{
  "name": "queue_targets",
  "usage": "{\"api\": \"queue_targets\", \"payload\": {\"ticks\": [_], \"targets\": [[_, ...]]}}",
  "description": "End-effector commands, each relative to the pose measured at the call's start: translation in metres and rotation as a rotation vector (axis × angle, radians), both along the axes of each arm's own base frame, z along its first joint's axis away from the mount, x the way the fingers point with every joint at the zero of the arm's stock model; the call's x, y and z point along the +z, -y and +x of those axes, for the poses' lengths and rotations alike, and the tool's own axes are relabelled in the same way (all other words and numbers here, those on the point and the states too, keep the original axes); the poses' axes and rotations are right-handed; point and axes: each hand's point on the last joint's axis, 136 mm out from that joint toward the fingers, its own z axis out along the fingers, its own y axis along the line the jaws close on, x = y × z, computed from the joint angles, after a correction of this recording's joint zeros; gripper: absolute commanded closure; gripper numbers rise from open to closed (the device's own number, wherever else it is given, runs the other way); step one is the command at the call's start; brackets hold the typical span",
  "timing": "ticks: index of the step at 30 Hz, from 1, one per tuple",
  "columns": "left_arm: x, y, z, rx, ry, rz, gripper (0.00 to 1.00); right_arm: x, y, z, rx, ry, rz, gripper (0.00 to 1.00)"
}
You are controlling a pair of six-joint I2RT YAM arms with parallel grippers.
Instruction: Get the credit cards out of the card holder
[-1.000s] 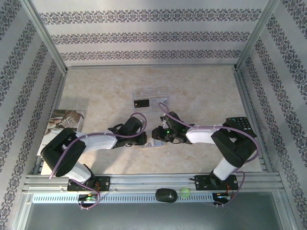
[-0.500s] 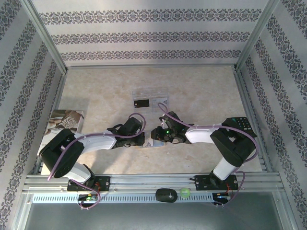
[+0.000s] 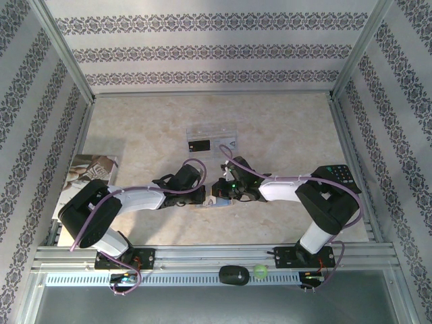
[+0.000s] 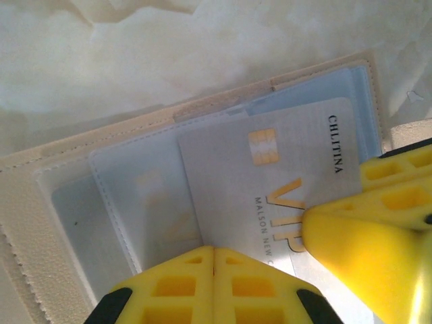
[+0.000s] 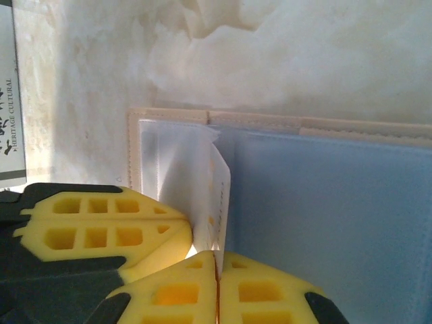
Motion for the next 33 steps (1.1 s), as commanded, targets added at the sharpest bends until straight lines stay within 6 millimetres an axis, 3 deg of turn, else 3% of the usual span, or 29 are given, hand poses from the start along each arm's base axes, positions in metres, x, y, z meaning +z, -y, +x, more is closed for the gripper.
{"api": "queue_targets", "payload": {"ticks": [1,8,12,18,25,28,31,32,33], "targets": [[-0.017,-0.018,-0.011,0.012,-0.055,0.061,0.95,-0.007,0.024,0.004,-0.049,0.025,-0.085,0.94],[-0.016,-0.02,-0.008,0.007,-0.052,0.06,0.95,-0.007,0.044,0.001,-0.075,0.032,-0.111,0.98],[-0.01,-0.016,-0.006,-0.01,-0.044,0.038,0.93,0.018,0.04,0.005,-0.011,0.117,-0.067,1.0],[0.033,-0.004,0.005,-0.039,0.04,-0.027,0.71,0.079,0.036,0.02,0.14,0.295,-0.067,1.0],[0.087,-0.015,0.007,-0.003,0.14,-0.08,0.47,0.147,0.048,0.067,0.273,0.618,-0.274,1.0],[0.096,-0.026,0.004,0.024,0.143,-0.087,0.41,0.155,0.052,0.079,0.384,0.718,-0.396,1.0],[0.1,-0.039,0.0,0.059,0.143,-0.094,0.36,0.149,0.056,0.088,0.538,0.783,-0.541,1.0],[0.101,-0.043,-0.002,0.072,0.139,-0.094,0.3,0.146,0.058,0.091,0.59,0.793,-0.587,1.0],[0.101,-0.047,-0.002,0.085,0.137,-0.093,0.16,0.144,0.058,0.094,0.625,0.803,-0.623,1.0]]}}
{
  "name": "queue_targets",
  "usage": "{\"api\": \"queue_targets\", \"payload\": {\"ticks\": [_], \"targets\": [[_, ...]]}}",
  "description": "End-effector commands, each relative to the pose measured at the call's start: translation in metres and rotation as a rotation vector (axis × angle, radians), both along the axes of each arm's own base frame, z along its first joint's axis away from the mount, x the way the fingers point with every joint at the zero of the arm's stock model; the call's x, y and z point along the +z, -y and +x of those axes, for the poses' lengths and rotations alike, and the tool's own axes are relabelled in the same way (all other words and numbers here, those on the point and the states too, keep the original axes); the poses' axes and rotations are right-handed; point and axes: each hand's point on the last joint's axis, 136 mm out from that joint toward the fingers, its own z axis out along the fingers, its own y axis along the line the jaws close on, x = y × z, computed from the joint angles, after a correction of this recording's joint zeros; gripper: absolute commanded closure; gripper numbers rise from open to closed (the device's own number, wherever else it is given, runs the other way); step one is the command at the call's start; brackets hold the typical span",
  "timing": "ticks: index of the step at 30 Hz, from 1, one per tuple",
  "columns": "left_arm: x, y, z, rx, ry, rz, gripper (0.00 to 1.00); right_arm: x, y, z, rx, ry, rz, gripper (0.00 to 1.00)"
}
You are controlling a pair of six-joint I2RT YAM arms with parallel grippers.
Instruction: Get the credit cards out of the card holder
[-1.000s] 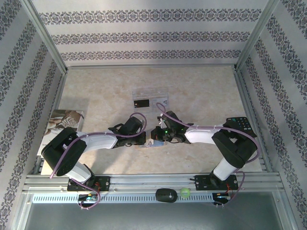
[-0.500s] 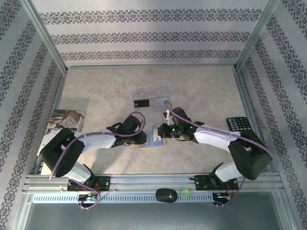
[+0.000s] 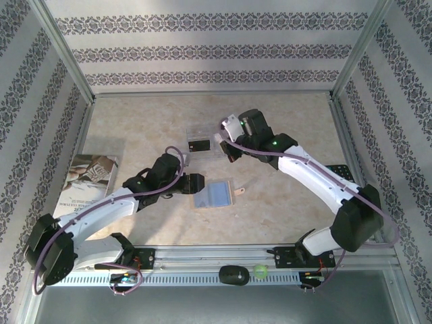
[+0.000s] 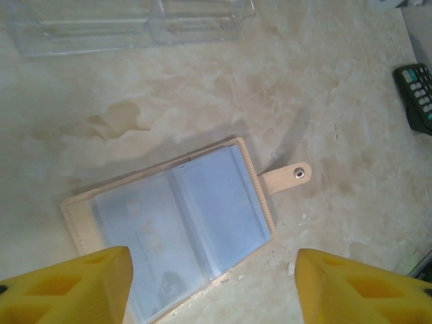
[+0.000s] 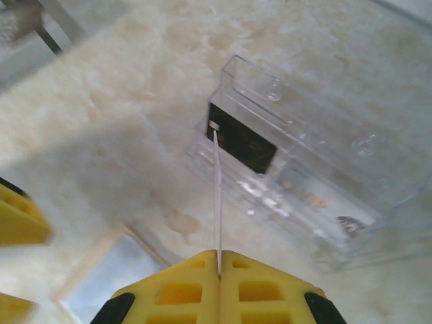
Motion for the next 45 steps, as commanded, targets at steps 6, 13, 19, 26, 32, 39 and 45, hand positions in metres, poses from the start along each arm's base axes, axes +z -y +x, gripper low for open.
{"api": "queue_targets", "payload": {"ticks": [6,13,19,26,32,39,45], "targets": [[-0.005,-0.047,-0.013,0.118,-0.076,0.063,0.0,-0.037,0.009,0.022,0.261,0.076,-0.497,1.0],[0.007,-0.077,-0.014,0.207,-0.062,0.095,0.0,-0.057,0.013,0.057,0.328,0.111,-0.7,1.0],[-0.002,-0.087,-0.012,0.238,-0.102,0.112,0.0,-0.057,0.018,0.087,0.288,0.174,-0.685,1.0],[-0.016,-0.085,-0.009,0.249,-0.127,0.084,0.0,-0.009,0.052,0.138,-0.058,0.303,-0.433,1.0],[-0.023,-0.082,-0.006,0.241,-0.148,0.068,0.0,-0.036,0.088,0.175,-0.184,0.189,-0.415,1.0],[-0.024,-0.081,-0.007,0.235,-0.155,0.061,0.0,-0.069,0.08,0.174,-0.07,0.102,-0.4,1.0],[-0.024,-0.081,-0.007,0.233,-0.156,0.053,0.0,-0.082,0.068,0.155,0.02,0.044,-0.401,1.0]]}}
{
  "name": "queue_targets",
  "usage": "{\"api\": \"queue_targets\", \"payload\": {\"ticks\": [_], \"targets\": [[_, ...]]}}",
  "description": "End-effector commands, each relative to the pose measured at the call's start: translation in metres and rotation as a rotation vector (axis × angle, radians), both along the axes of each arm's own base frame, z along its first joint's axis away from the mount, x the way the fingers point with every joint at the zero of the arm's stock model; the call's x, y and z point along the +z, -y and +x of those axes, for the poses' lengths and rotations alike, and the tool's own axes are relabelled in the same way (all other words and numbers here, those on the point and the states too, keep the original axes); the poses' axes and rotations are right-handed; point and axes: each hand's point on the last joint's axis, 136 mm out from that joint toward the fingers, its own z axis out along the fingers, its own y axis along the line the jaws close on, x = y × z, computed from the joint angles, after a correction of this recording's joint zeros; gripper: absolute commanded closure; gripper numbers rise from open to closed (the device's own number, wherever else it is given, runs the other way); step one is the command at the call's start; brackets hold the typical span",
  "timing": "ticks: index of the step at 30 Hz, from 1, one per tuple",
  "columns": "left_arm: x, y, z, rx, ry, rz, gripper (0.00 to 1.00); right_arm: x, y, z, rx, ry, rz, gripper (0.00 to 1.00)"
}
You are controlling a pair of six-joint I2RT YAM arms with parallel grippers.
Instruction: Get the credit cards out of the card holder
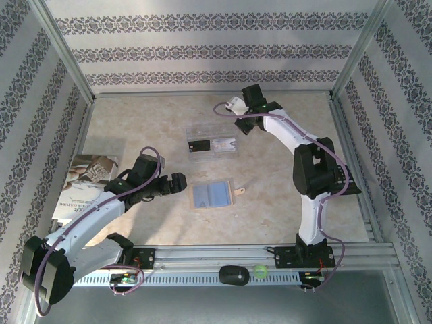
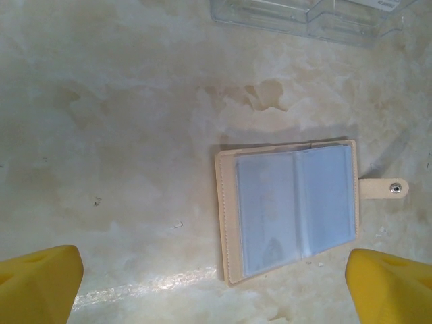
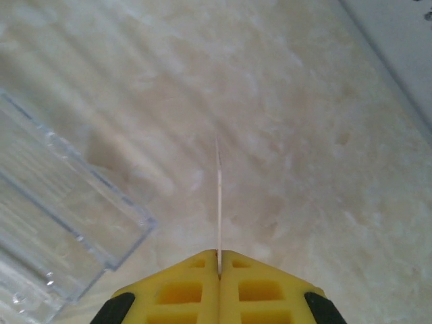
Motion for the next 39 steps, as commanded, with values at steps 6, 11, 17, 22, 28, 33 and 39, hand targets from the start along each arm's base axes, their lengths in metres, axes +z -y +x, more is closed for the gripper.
{"api": "queue_targets", "payload": {"ticks": [6,11,17,22,28,33,39], "targets": [[-0.003,-0.004,0.0,0.018,0.017,-0.032,0.0,-0.003,-0.024,-0.032,0.1,-0.082,0.0,1.0],[-0.003,-0.002,-0.001,0.012,0.024,-0.051,0.0,0.004,-0.028,-0.045,0.103,-0.079,-0.004,1.0],[-0.001,-0.003,-0.002,0.004,0.034,-0.048,0.0,0.035,-0.02,-0.045,0.053,0.01,-0.006,1.0],[0.002,-0.006,-0.001,0.016,0.046,-0.042,0.0,0.059,-0.038,-0.075,0.173,-0.012,0.078,1.0],[0.001,-0.011,0.0,0.032,0.032,-0.028,0.0,0.034,-0.069,-0.112,0.355,-0.153,0.027,1.0],[-0.001,-0.016,0.001,0.042,0.015,-0.002,0.0,0.019,-0.08,-0.114,0.42,-0.127,-0.097,1.0],[-0.005,-0.018,0.004,0.055,-0.001,0.007,0.0,0.01,-0.091,-0.114,0.489,-0.104,-0.182,1.0]]}}
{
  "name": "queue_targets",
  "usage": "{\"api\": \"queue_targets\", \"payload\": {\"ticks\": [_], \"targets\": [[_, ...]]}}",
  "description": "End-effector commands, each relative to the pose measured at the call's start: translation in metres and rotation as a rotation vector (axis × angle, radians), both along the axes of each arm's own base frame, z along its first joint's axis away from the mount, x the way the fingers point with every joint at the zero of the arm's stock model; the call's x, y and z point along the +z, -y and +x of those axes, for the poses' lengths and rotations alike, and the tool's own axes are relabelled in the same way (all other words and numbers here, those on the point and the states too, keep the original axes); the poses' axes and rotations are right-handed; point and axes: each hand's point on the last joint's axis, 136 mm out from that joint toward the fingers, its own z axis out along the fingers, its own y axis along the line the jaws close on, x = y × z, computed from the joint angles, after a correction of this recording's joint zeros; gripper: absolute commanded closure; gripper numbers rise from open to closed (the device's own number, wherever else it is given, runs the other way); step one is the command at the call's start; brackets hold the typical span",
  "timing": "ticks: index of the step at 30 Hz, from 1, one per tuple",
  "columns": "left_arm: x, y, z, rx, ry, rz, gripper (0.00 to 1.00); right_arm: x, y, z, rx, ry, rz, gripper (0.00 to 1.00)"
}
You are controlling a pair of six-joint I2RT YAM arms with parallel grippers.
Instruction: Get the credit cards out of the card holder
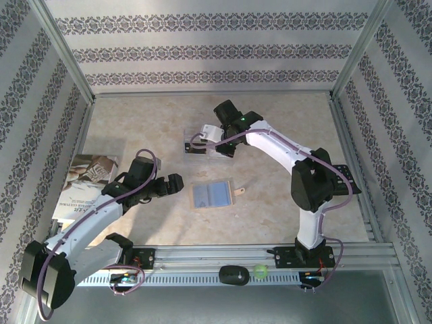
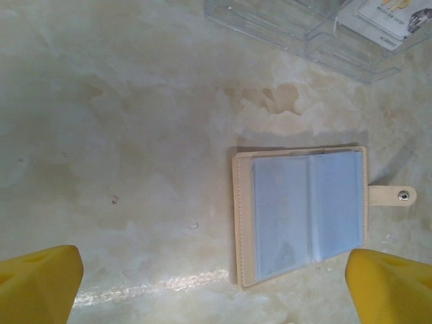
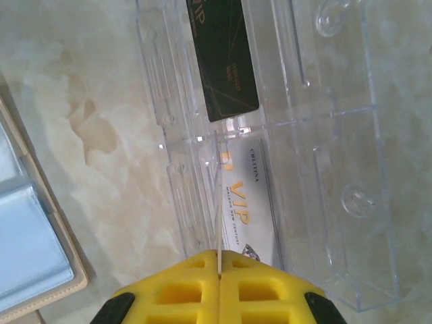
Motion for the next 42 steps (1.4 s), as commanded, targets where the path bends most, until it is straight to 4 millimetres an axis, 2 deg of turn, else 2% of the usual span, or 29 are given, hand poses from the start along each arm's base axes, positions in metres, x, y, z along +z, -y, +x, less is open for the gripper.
{"api": "queue_targets", "payload": {"ticks": [1,9,14,20,42], "targets": [[0.004,-0.005,0.006,0.016,0.003,0.02,0.0,0.005,-0.002,0.006,0.056,0.054,-0.066,1.0],[0.001,-0.007,0.007,0.018,-0.01,0.026,0.0,-0.008,-0.004,0.013,0.115,0.079,-0.177,1.0],[-0.002,-0.01,0.006,0.022,-0.024,0.038,0.0,-0.009,-0.007,0.015,0.164,0.097,-0.223,1.0],[-0.006,-0.009,0.008,0.027,-0.037,0.038,0.0,-0.01,-0.004,0.014,0.177,0.093,-0.222,1.0],[-0.013,-0.008,0.009,0.026,-0.055,0.035,0.0,-0.036,0.003,0.02,0.163,0.033,-0.24,1.0]]}}
